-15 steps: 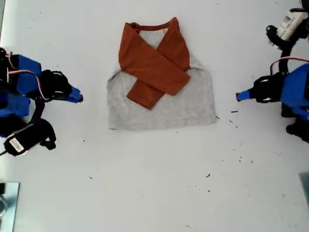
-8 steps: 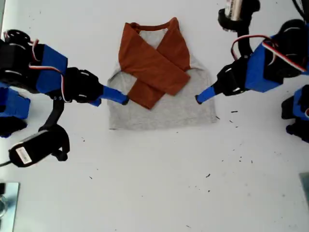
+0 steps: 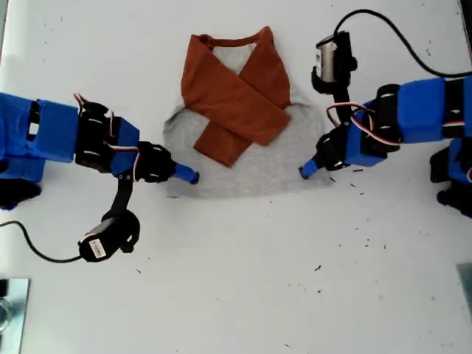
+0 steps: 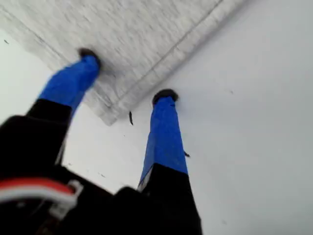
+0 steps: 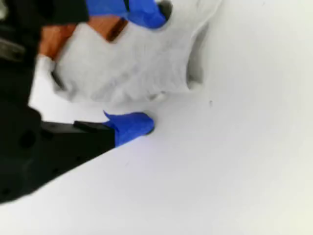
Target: Fold t shirt
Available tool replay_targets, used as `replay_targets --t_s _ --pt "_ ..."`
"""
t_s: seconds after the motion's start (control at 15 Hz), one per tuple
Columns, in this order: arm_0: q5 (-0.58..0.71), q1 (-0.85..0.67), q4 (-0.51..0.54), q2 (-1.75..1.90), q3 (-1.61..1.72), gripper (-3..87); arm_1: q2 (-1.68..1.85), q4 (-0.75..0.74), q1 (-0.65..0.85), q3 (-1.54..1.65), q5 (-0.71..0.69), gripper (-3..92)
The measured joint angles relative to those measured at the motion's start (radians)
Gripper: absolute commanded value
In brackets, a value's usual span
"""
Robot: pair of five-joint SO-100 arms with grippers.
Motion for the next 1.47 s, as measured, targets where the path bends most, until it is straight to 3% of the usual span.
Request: replay_targets --t_s 0.47,0.87,1.07,1.2,1.27,1.33,1.47 --pt "0.026 0.028 -0.012 -0.126 -0.183 -0.3 0.006 -0.054 -0.055 -0.023 0.012 3.2" --pt "-0.044 0.287 0.054 -0.025 -0.253 -0.3 0.368 0.114 -0.259 -0.06 0.025 3.0" --pt "-0.046 0.311 0.057 0.026 -0.253 -0.3 0.342 0.083 -0.23 -0.133 -0.028 3.0" --pt "0.006 0.192 0.118 0.167 -0.238 -0.3 0.282 0.021 -0.074 -0.235 -0.149 3.5" --pt "0.046 0.061 0.176 0.288 -0.178 17.3 0.258 -0.023 0.029 -0.287 -0.201 28.2" --pt "0.087 -0.11 0.175 0.46 -0.055 31.2 0.232 -0.046 0.15 -0.348 -0.227 29.7" --pt "0.167 -0.528 0.127 0.904 0.255 33.3 0.239 -0.058 0.42 -0.394 -0.187 29.5"
